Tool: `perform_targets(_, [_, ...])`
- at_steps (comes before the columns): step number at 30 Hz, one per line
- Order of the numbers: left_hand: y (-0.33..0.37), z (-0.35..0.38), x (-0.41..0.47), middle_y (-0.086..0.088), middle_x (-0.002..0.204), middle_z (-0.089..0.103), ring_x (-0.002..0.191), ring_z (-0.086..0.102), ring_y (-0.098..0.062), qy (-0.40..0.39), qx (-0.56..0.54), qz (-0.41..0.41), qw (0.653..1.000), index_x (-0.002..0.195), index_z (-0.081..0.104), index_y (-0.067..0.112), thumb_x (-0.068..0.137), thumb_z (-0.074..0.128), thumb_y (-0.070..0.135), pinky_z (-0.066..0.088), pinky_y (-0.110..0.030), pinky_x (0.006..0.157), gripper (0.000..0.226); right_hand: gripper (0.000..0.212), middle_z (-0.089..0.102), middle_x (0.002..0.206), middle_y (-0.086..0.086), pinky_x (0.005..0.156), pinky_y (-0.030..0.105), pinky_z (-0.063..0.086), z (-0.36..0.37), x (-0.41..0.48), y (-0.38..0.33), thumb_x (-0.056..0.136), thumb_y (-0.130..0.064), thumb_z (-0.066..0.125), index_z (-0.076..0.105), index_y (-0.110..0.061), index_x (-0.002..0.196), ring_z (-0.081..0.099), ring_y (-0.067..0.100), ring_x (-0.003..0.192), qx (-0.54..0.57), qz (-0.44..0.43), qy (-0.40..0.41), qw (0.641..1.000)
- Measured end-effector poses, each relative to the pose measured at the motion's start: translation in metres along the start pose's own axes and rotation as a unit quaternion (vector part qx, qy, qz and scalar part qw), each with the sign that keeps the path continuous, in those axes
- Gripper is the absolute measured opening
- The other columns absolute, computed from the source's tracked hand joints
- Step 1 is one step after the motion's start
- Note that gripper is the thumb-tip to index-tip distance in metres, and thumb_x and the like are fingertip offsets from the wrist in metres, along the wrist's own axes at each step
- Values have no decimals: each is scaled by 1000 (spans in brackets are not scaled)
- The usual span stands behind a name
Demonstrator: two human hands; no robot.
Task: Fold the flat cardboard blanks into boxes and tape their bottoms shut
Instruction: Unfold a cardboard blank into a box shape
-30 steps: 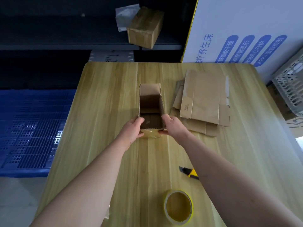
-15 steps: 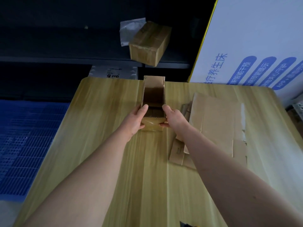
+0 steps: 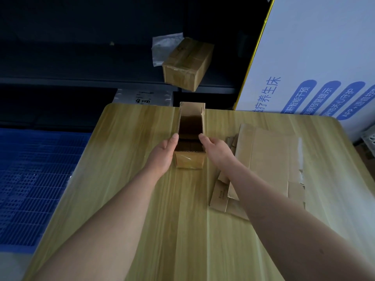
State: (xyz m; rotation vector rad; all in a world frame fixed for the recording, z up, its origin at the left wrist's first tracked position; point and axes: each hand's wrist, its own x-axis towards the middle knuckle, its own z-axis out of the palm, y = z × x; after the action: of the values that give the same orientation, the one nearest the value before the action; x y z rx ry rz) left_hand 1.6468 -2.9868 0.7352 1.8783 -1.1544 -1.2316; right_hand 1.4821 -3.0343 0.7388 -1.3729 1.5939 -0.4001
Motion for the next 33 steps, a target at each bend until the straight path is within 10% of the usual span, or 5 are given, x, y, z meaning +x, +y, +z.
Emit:
perform_targets(4, [10,-9,-7,4,103,62,106,52,-17,36,71,54,995,118,60,15,98,27,57,36,-25,81,58,65,55,137,10,96,36,43,-5,-8,1,98,-57,32,40,-13,146,51,26,124,-50,-35,25,998])
perform_targets(9, [27,-28,-21,-1,143,50,128,50,-21,103,234,136,957,143,44,18,100,39,44,44,-39,103,50,54,56,133,12,78,30,43,-29,-34,-3,101,-41,37,36,-13,147,57,22,99,-170,-74,83,979])
perform_targets(13, [48,-26,-48,-2,143,50,126,52,-22,144,327,235,904,141,47,19,100,39,36,44,-42,104,45,36,58,121,10,82,35,43,-52,-65,1,99,-33,41,54,-8,122,53,30,115,-242,-106,136,955])
perform_targets(20, [60,29,-107,2,142,50,132,44,-18,81,390,310,863,140,47,21,100,38,35,34,-39,110,44,53,39,152,6,115,32,23,-88,-136,50,101,-38,39,37,-11,146,30,23,142,-335,-92,183,920])
perform_targets(33, [24,162,-96,0,148,42,117,56,-23,-30,445,165,880,144,40,20,98,41,35,49,-36,92,49,50,40,150,6,114,35,29,-138,-141,172,99,-35,45,39,-13,143,33,25,141,-324,19,128,937])
